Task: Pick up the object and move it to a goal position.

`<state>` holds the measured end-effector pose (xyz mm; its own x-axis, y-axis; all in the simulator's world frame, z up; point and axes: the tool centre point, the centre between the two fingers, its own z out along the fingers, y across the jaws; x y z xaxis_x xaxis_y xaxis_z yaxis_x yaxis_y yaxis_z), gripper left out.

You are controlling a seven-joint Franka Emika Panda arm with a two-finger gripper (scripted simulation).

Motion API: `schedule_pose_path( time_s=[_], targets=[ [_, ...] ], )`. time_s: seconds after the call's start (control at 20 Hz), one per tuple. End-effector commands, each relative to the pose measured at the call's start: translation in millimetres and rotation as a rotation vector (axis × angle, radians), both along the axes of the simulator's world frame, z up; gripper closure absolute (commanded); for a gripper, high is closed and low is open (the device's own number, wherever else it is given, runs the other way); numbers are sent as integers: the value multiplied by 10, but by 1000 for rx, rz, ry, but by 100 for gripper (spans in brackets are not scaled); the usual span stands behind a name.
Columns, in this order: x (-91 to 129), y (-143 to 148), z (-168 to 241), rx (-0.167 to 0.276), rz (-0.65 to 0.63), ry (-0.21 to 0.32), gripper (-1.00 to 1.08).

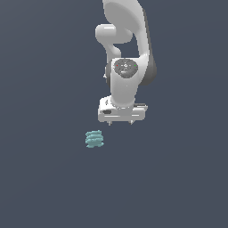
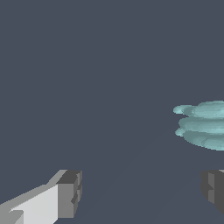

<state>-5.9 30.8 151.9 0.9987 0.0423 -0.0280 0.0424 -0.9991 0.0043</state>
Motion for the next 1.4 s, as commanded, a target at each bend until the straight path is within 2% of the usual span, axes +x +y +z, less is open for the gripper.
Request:
schedule_pose_path(
  time_s=[0.0, 0.4, 0.75, 1.05, 1.35],
  targets=[
    [0, 0, 0, 0, 0, 0, -92],
    [72, 224, 195, -2, 70, -43, -92],
    [73, 228, 198, -2, 72, -44, -92],
    [87, 184, 182, 0, 25, -43, -92],
    [113, 84, 141, 2, -78, -40, -92]
  ],
)
